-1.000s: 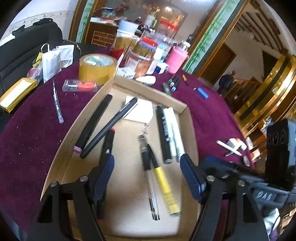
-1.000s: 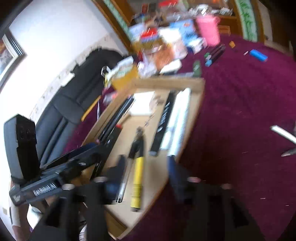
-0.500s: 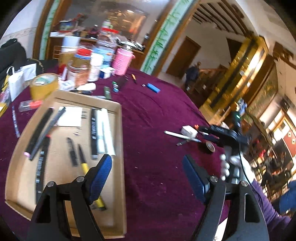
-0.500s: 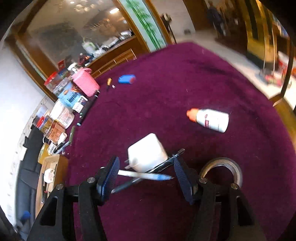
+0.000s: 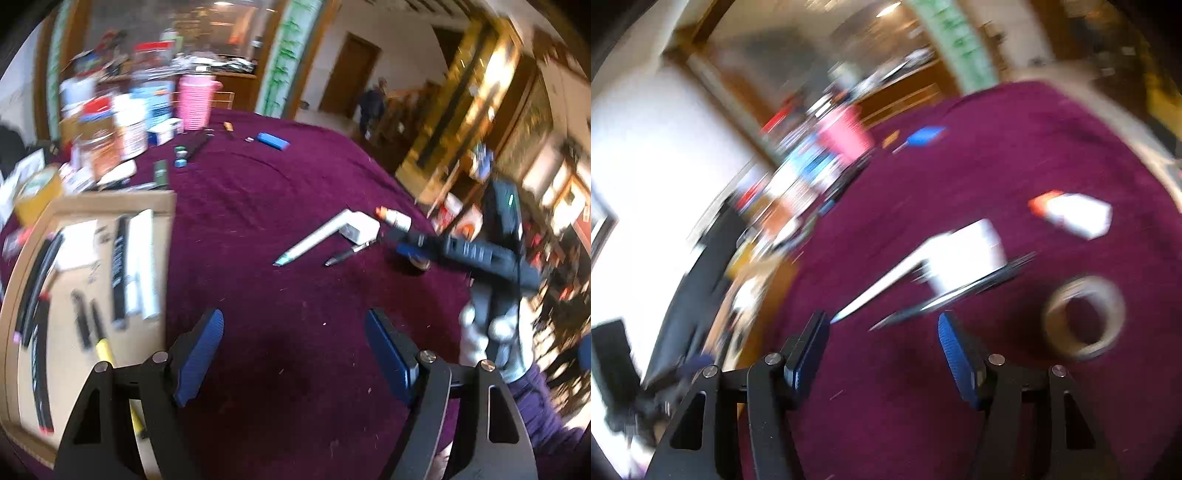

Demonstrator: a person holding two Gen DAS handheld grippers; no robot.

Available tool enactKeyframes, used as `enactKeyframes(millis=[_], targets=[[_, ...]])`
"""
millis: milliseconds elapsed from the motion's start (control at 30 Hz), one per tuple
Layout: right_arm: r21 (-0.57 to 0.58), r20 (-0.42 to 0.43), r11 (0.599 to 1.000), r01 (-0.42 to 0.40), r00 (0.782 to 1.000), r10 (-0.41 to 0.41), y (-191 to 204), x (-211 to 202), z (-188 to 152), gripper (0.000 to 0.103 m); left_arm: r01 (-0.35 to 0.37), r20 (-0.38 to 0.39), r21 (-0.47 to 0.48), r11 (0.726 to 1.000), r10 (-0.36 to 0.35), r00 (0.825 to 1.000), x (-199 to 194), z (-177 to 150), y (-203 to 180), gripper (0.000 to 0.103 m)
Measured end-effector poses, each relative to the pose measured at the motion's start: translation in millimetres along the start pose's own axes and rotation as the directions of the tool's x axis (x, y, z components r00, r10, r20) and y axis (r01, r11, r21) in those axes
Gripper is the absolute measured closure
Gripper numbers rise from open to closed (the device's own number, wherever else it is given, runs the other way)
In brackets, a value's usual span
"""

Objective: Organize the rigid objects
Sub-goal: 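Close the left tool on the white pen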

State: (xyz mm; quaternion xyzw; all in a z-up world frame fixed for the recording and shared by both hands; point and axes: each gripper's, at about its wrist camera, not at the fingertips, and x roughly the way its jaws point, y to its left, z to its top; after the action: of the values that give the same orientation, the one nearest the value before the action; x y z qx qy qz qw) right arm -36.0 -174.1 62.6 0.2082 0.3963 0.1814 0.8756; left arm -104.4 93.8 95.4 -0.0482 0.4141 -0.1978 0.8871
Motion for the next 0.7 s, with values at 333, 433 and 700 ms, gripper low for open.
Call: enactKeyframes(millis=[333,433,700], targets=[[0.199,0.158,0.98,-0.001,0.987,-0.031,-61,-12,10,0.038,-0.202,-0.01,0.298,0.933,0.215,0.976,125,77,-48,0.025],[0.226,0.152,0.973,-0.037,0.988,0.003,-64,-6,12,0.038,-0.224,-0.063,0.366,0.903,0.264,0.962,175,101,-44,0.025],[0.221,0.14,0.973,-0.063,0.99,0.032,-71,-18,3,0.038,-0.073,-0.207,0.289,0.955,0.137,0.969,218,105,-32,0.075]])
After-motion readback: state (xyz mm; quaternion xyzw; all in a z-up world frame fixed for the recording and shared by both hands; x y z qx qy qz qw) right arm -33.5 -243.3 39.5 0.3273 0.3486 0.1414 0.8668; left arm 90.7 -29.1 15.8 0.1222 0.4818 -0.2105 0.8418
